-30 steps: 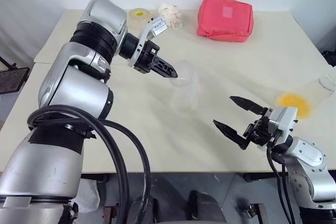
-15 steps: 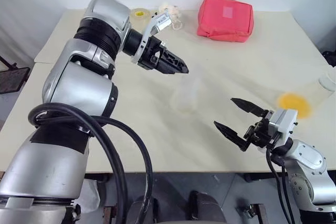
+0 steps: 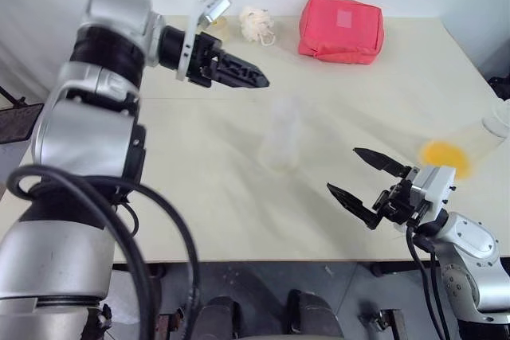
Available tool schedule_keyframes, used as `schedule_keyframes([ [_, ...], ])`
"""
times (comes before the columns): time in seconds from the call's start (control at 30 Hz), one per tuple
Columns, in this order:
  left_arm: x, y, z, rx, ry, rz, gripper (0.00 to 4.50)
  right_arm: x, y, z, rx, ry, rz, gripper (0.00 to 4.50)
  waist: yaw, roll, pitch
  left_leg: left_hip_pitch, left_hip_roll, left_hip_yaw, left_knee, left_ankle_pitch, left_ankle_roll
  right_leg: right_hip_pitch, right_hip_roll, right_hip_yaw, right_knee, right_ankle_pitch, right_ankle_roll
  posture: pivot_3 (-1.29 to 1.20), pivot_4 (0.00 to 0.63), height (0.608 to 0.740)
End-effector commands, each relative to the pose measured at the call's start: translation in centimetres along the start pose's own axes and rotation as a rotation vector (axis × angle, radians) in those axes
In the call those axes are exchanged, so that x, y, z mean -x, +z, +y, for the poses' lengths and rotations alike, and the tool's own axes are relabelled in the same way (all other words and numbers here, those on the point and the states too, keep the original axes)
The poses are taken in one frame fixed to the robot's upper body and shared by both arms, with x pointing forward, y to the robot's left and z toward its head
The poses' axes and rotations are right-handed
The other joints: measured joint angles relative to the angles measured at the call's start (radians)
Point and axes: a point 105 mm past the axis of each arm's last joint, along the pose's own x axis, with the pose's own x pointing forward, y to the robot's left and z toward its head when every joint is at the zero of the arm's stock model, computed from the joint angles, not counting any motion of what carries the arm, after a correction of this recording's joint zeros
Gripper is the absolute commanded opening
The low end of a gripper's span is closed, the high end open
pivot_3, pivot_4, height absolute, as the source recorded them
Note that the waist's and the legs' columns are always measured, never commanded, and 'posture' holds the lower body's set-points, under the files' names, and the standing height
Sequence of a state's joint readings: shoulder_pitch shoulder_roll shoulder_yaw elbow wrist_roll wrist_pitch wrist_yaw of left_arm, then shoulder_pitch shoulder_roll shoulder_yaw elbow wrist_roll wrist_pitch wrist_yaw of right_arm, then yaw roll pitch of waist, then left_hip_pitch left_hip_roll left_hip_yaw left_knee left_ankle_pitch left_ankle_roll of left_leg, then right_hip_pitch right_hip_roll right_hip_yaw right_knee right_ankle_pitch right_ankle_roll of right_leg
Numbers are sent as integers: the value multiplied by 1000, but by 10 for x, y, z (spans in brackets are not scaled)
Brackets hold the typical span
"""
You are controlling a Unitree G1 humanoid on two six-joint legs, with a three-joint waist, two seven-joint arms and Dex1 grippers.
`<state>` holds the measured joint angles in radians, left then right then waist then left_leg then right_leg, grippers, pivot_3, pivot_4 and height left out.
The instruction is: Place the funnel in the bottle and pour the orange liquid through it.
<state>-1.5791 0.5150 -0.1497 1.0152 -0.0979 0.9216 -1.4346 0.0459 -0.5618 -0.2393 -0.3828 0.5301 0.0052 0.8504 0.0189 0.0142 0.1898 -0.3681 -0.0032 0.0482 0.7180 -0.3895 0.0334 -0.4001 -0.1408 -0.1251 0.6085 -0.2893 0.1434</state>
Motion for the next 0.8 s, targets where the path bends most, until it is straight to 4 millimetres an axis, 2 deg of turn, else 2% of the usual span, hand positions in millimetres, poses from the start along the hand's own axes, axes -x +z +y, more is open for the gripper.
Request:
schedule_keyframes([
  [0.03,18,10,-8,-224,-9,-185,4438,9,13,-8,53,-33,1,4500,-1,0,0,-1,-1,-1,1,0,0,-1,0,0,1,0,0,0,150,740],
  [0.27,35,-39,-4,-454,103,-447,4438,20,15,-19,69,-108,37,4500,5,-1,0,-2,-1,-6,4,0,1,-3,-5,-1,13,0,0,0,150,740],
  [0.4,45,-60,-10,-623,121,-618,4438,29,11,-24,86,-199,72,4500,9,-1,0,-2,-2,-6,6,-1,1,-2,-6,-1,13,0,0,0,150,740],
  [0.53,28,-121,-2,-595,38,-401,4438,50,3,-30,88,-354,147,4500,7,-1,-1,-1,-6,-4,5,-1,1,-2,-6,-3,13,0,0,0,150,740],
  [0.57,26,-127,-4,-595,1,-400,4438,57,2,-32,69,-395,160,4500,6,-1,-1,-1,-6,-4,5,-1,1,-2,-6,-4,13,0,0,0,150,740],
  [0.73,22,-121,-3,-624,-33,-505,4438,85,-3,-40,40,-587,221,4500,10,-2,-1,-1,-5,0,6,0,2,1,-6,-4,11,0,0,0,150,740],
  [0.8,19,-124,-1,-640,-51,-484,4438,96,-4,-37,28,-643,248,4500,8,-2,-1,0,-5,0,6,0,2,1,-6,-5,10,0,0,0,150,740],
])
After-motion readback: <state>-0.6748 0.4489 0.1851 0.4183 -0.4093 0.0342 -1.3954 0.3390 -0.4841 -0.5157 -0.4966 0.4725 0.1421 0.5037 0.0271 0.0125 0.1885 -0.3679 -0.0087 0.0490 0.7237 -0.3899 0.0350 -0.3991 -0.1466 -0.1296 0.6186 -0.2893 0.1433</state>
